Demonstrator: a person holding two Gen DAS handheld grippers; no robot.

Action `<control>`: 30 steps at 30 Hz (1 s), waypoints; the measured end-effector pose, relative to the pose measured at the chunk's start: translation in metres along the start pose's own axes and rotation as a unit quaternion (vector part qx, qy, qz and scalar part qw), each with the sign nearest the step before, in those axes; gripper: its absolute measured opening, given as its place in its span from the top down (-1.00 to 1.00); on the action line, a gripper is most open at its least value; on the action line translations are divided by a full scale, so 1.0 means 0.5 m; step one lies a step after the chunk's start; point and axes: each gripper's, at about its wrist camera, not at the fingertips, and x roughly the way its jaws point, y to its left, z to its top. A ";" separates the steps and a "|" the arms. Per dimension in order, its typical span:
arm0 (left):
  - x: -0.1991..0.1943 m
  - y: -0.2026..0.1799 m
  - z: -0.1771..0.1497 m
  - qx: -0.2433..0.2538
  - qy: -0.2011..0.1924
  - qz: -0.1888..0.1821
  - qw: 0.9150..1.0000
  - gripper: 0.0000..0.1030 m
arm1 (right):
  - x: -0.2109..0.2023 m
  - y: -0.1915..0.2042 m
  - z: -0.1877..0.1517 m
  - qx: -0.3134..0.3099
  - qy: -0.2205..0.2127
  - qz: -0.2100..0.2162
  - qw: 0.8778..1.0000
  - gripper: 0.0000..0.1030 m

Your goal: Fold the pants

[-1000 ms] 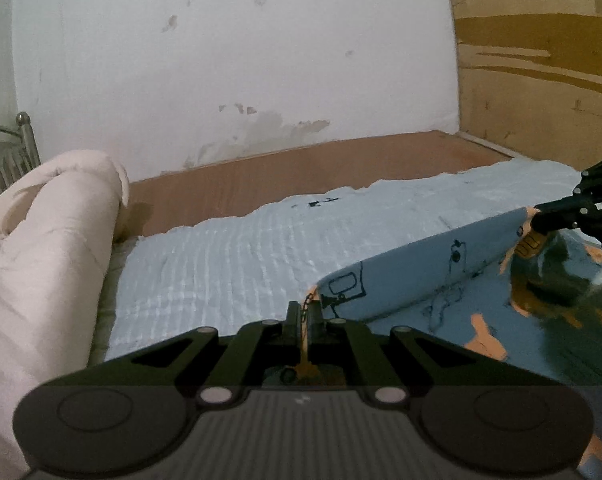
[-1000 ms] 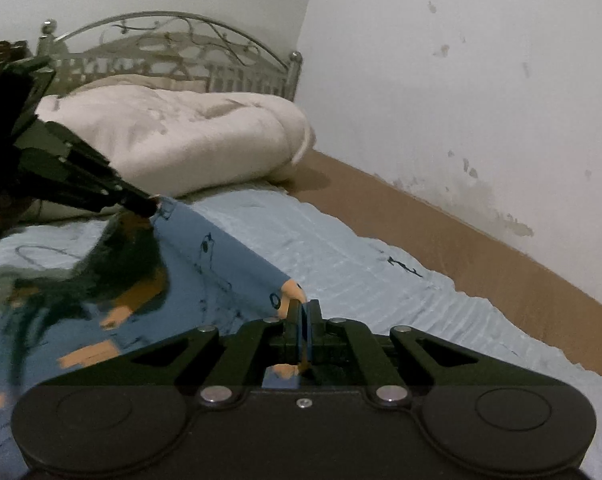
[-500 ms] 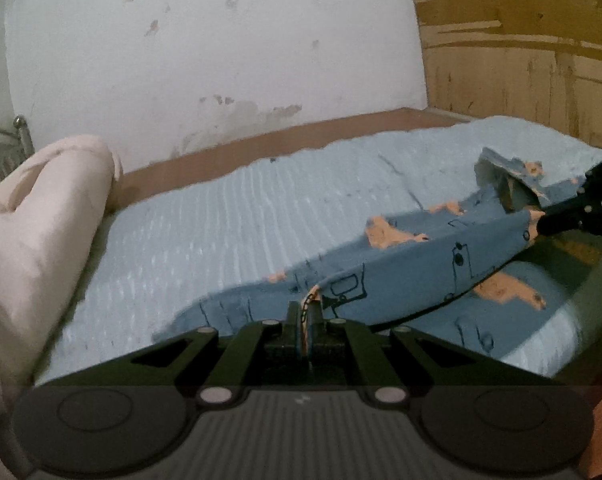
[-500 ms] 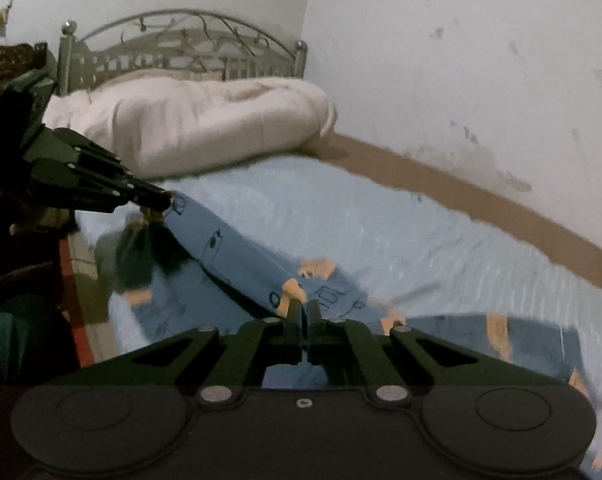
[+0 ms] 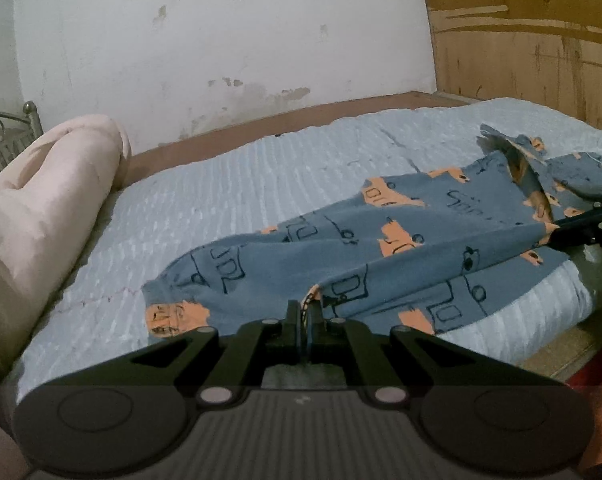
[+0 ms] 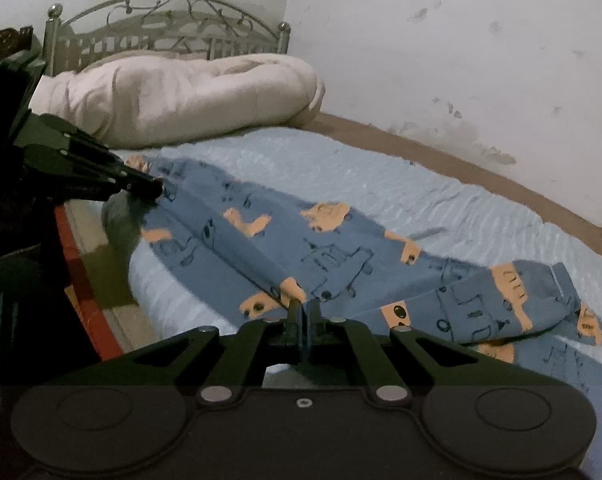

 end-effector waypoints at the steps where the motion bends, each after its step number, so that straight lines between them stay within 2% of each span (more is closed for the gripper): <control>1: -0.002 -0.001 -0.002 -0.003 -0.001 0.001 1.000 0.98 | 0.002 0.000 -0.006 0.002 0.003 0.001 1.000 1.00; 10: -0.020 -0.012 -0.018 -0.016 -0.002 0.012 1.000 0.93 | -0.004 -0.004 -0.020 0.013 -0.001 0.012 1.000 1.00; 12: -0.027 -0.015 -0.017 -0.027 -0.003 0.012 1.000 0.83 | 0.001 -0.007 -0.024 0.018 0.003 0.015 1.000 0.96; 13: -0.032 -0.016 -0.016 -0.037 -0.003 0.008 0.999 0.50 | 0.000 -0.008 -0.027 0.021 0.001 0.016 1.000 0.92; 14: -0.037 -0.017 -0.015 -0.048 -0.003 0.000 0.999 -0.02 | -0.004 -0.009 -0.029 0.024 -0.005 0.019 1.000 0.82; 15: -0.044 -0.020 -0.013 -0.062 -0.007 -0.006 0.998 -0.24 | -0.011 -0.011 -0.030 0.029 -0.011 0.021 0.999 0.65; 16: -0.051 -0.025 -0.011 -0.075 -0.016 -0.005 0.997 -0.49 | -0.018 -0.014 -0.032 0.033 -0.015 0.022 0.999 0.57; 18: -0.062 -0.040 -0.003 -0.096 -0.033 -0.008 0.995 -0.74 | -0.034 -0.026 -0.038 0.047 -0.022 0.016 0.999 0.09; 19: -0.063 -0.048 0.004 -0.104 -0.037 -0.015 0.994 -0.88 | -0.044 -0.036 -0.043 0.060 -0.026 0.013 0.998 -0.04; 21: -0.062 -0.072 0.020 -0.124 -0.049 -0.032 0.991 -0.95 | -0.066 -0.061 -0.055 0.086 -0.035 0.003 0.996 -0.52; 24: -0.046 -0.117 0.049 -0.135 -0.056 -0.067 0.987 -0.99 | -0.109 -0.113 -0.077 0.124 -0.046 -0.030 0.991 -0.84; 26: -0.028 -0.155 0.072 -0.137 -0.059 -0.091 0.985 -0.99 | -0.136 -0.148 -0.095 0.142 -0.049 -0.062 0.987 -0.99; 30: 0.013 -0.230 0.117 -0.128 -0.061 -0.128 0.982 -0.99 | -0.186 -0.237 -0.136 0.176 -0.049 -0.139 0.973 -0.99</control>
